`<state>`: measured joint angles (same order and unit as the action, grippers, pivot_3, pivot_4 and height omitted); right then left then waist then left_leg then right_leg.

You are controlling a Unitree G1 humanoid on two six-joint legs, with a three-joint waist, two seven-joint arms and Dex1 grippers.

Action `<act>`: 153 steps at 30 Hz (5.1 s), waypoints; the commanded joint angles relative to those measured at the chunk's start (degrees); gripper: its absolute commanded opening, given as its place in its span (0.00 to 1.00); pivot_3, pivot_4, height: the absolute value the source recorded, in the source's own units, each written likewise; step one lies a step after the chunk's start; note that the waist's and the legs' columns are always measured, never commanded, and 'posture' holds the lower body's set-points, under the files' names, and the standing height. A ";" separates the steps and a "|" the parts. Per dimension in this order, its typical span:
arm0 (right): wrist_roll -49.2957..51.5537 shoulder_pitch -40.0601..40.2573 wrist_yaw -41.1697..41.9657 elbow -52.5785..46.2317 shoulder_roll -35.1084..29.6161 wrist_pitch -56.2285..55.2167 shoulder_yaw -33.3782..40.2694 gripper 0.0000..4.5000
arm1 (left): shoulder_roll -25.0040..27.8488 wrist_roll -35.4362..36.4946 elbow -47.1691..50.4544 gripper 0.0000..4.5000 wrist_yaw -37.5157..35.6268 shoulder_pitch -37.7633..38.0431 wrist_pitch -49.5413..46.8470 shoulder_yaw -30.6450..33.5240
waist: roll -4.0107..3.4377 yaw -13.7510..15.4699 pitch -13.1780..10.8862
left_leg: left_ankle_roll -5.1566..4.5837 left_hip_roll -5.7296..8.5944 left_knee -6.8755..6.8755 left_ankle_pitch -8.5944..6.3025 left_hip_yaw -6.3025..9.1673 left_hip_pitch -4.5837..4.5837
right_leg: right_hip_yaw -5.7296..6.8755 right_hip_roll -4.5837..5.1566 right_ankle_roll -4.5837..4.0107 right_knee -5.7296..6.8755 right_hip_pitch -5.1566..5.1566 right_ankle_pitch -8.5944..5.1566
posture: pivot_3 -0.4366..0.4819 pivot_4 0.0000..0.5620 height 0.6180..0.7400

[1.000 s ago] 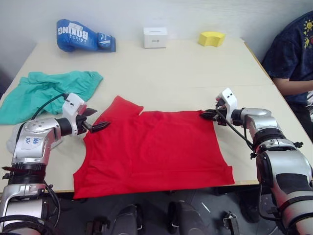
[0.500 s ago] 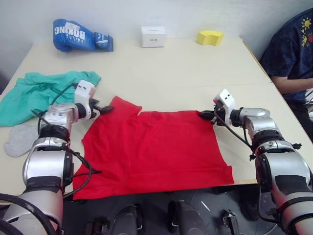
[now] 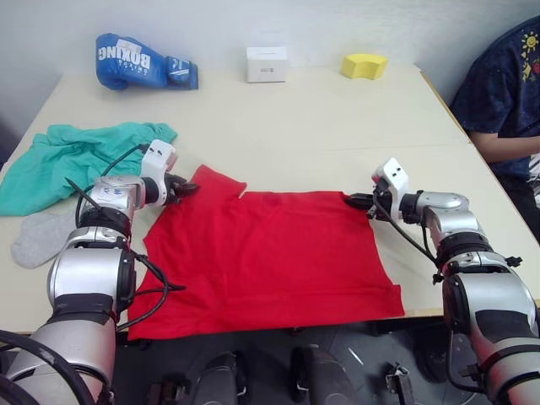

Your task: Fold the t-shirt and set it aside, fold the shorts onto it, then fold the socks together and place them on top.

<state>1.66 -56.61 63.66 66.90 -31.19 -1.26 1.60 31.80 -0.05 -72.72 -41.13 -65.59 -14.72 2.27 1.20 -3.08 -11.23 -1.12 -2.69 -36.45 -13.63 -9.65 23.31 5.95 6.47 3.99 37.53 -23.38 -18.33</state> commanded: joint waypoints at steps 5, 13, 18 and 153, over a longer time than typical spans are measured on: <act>1.18 0.70 1.02 -1.63 -1.82 -0.63 1.50 0.00 | 0.01 2.27 -0.45 0.01 0.81 1.18 0.70 4.08 | 0.01 -0.07 0.00 | 0.00 -0.01 0.00 0.00 0.00 0.00 | 0.00 0.00 0.00 0.01 -0.01 0.00 | 0.48 0.27 1.00; 3.45 -0.45 3.59 -2.79 -3.05 1.16 3.58 0.00 | 1.97 3.11 1.15 0.01 -2.86 1.41 2.47 5.29 | 0.02 -0.10 -0.01 | 0.00 -0.01 0.00 0.00 -0.04 0.05 | -0.02 -0.01 0.00 0.04 -0.10 0.00 | 0.48 0.27 1.00; 5.87 -0.70 6.80 -5.15 -4.86 3.81 5.30 0.00 | 4.01 4.65 3.15 0.01 -6.54 0.59 1.41 6.90 | 0.03 -0.22 -0.02 | 0.00 -0.03 0.00 0.00 -0.05 0.09 | -0.02 -0.03 0.00 0.03 -0.15 0.00 | 0.48 0.27 1.00; 13.22 48.81 -4.25 -36.95 -19.09 -39.48 2.38 0.90 | 29.99 15.06 43.60 0.92 -13.53 57.81 61.12 2.75 | 0.18 1.22 -0.08 | -0.31 -0.23 -0.50 -1.07 0.14 -0.10 | -0.46 0.13 -0.13 -0.06 0.24 -0.06 | 0.48 0.27 1.00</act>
<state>12.91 -9.17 57.83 31.38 -49.03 -43.72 2.74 60.50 8.59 -32.64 -52.25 -9.14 52.96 2.27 1.37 -1.87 -11.31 -1.42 -2.92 -36.93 -14.71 -9.50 23.20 5.49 6.60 3.84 37.46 -23.12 -18.40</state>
